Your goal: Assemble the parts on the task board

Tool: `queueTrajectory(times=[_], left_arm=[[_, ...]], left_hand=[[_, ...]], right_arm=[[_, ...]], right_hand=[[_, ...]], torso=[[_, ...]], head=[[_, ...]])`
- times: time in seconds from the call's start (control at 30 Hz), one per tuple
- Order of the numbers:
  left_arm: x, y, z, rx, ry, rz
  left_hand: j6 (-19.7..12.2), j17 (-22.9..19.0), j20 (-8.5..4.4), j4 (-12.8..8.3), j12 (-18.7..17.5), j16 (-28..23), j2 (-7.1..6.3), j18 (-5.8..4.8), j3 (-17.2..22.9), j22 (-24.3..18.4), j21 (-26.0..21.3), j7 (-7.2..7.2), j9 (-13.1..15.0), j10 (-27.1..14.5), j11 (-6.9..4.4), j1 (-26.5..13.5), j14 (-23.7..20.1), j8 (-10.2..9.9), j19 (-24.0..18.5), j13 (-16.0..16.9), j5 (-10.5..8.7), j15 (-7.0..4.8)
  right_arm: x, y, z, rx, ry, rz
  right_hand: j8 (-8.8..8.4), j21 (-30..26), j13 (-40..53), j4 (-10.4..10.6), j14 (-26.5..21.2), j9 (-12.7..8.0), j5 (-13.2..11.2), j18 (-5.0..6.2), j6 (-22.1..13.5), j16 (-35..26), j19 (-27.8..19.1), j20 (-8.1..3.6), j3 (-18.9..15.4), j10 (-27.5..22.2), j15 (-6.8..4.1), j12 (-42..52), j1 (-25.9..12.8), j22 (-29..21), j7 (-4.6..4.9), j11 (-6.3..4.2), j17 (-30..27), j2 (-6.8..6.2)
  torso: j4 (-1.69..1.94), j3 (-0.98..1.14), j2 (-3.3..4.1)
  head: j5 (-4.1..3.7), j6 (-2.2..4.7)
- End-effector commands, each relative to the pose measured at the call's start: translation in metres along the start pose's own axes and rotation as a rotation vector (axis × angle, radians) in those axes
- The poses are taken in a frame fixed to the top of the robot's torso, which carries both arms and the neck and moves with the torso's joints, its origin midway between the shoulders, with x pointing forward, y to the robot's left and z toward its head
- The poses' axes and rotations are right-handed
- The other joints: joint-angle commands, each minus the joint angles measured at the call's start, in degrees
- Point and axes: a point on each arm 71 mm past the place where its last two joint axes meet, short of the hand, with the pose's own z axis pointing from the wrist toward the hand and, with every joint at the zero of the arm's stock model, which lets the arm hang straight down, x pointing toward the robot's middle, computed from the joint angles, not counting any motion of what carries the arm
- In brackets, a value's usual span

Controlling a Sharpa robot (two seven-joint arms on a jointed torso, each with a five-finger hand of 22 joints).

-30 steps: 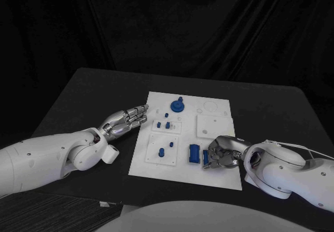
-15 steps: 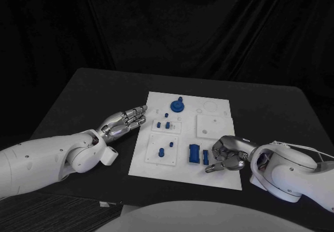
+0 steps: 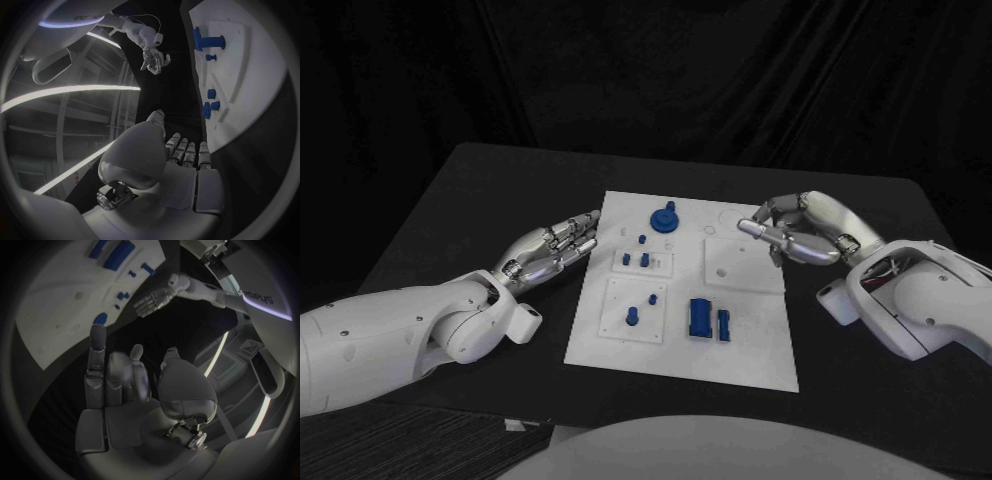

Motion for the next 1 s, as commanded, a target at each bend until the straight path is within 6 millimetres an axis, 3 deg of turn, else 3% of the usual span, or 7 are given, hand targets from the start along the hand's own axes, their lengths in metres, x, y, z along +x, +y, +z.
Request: queueTrajectory(times=[0.03, 0.2, 0.57, 0.63, 0.7, 0.77, 1.0], left_arm=[[0.002, -0.015, -0.001, 0.200, -0.013, 0.079], [0.003, -0.016, -0.001, 0.219, -0.016, 0.095], [0.003, -0.020, -0.001, 0.267, -0.042, 0.130], [0.001, -0.003, 0.001, 0.024, -0.040, 0.097], [0.001, -0.003, 0.002, 0.025, -0.044, 0.096], [0.001, -0.004, 0.004, 0.027, -0.057, 0.094], [0.005, -0.017, 0.028, 0.039, -0.176, 0.070]], left_hand=[[0.3, -0.4, -0.51, 0.2, 0.8, -0.8, -0.43, -1.65, -4.4, -0.6, -0.5, -0.65, 0.8, 0.5, -1.06, -1.4, 0.1, 0.8, 0.2, 0.6, -3.63, -0.99], [-0.5, -0.4, -1.42, 0.2, 0.3, -0.8, -1.94, -1.88, -8.3, -0.6, -0.5, -1.56, 0.6, 0.2, -1.96, -4.6, 0.1, 0.7, 0.2, 0.5, -13.80, -1.64], [-0.3, -0.4, -2.51, 0.1, -0.2, -0.8, -1.77, -0.90, -8.8, -0.6, -0.5, -4.29, 0.6, -0.1, -4.85, -5.2, 0.1, 0.6, 0.2, 0.4, -13.40, -3.78], [-3.8, -0.4, -1.29, -5.1, -2.6, -0.8, -4.75, -2.50, -3.1, -0.6, -0.5, -2.22, -1.0, -1.8, -0.63, -27.4, 0.1, -1.0, 0.2, -1.0, -15.61, 0.93], [-3.9, -0.4, -1.29, -5.1, -2.7, -0.8, -4.50, -2.50, -3.1, -0.6, -0.5, -2.22, -1.0, -1.8, -0.63, -29.3, 0.1, -1.0, 0.2, -1.0, -15.23, 0.93], [-4.4, -0.4, -1.29, -5.7, -2.7, -0.8, -5.00, -2.50, -3.7, -0.6, -0.5, -2.22, -1.0, -1.8, -0.63, -33.6, 0.1, -1.0, 0.2, -1.0, -15.26, 0.93], [-6.5, -0.4, -1.29, -8.1, -3.9, -0.8, -6.25, -2.51, -1.3, -0.6, -0.5, -2.22, -1.0, -1.8, -0.63, -45.9, 0.1, -1.0, 0.2, -1.0, -15.65, 0.93]], right_arm=[[-0.016, -0.003, 0.000, -0.058, -0.201, 0.209], [-0.010, -0.011, 0.000, -0.087, -0.195, 0.288], [0.005, -0.022, -0.005, -0.131, -0.196, 0.308], [0.007, -0.024, -0.004, -0.090, -0.165, 0.296], [0.007, -0.024, -0.003, -0.088, -0.167, 0.298], [0.008, -0.024, -0.001, -0.081, -0.173, 0.307], [0.014, -0.025, 0.022, -0.012, -0.233, 0.398]], right_hand=[[-5.57, -6.5, -8.7, -2.3, -7.8, -4.9, -0.1, -0.01, -2.0, -9.6, -6.8, 2.31, -1.4, -13.8, 3.06, -15.4, -2.1, -4.3, 2.98, 2.92, -4.4, 2.86], [-18.77, -9.9, -30.9, 1.8, -33.0, -21.1, 0.3, -3.86, -11.1, -33.9, -35.3, 10.99, 3.4, -37.2, 15.75, -39.5, 0.0, -23.9, 3.21, 11.96, -20.3, -6.29], [-22.94, -12.2, -44.7, 2.0, -59.9, -29.3, 5.4, -4.81, -16.7, -44.1, -67.6, 13.30, -2.2, -57.9, 12.26, -47.5, 3.7, -59.5, -5.88, 5.04, -31.1, -15.67], [-27.08, -12.9, -50.5, -3.4, -63.5, -35.6, 2.0, -8.50, -24.5, -46.5, -70.0, 8.42, 3.5, -60.4, 9.37, -49.5, -12.5, -60.8, -4.04, -0.32, -36.1, -10.93], [-30.81, -12.9, -56.3, -9.3, -66.3, -42.1, 0.3, -8.50, -29.4, -46.5, -70.0, 2.70, 6.5, -63.0, 2.48, -51.4, -25.1, -64.9, -4.04, -0.32, -36.1, -8.39], [-33.30, -12.9, -60.2, -15.4, -68.3, -46.2, -3.7, -8.50, -33.8, -46.5, -70.0, -3.26, 12.5, -65.1, 2.48, -56.0, -35.4, -64.9, -4.04, -0.32, -36.1, -5.92], [-38.95, -12.9, -64.9, -15.4, -72.5, -51.0, -3.7, -8.50, -43.5, -46.5, -70.0, -3.26, 12.5, -70.0, 2.48, -56.0, -51.2, -64.9, -4.04, -0.32, -36.1, -1.72]], torso=[[0.00, 0.00, -0.15], [-0.16, -0.01, -0.13], [0.03, -0.04, 0.28], [0.03, -0.01, 0.17], [0.00, 0.02, 0.13], [-0.09, 0.09, -0.01], [-0.91, 0.78, -1.28]], head=[[0.47, -0.01], [0.85, -0.01], [0.32, -0.01], [0.29, 0.00], [0.26, 0.11], [0.20, 0.46], [-0.45, 3.79]])
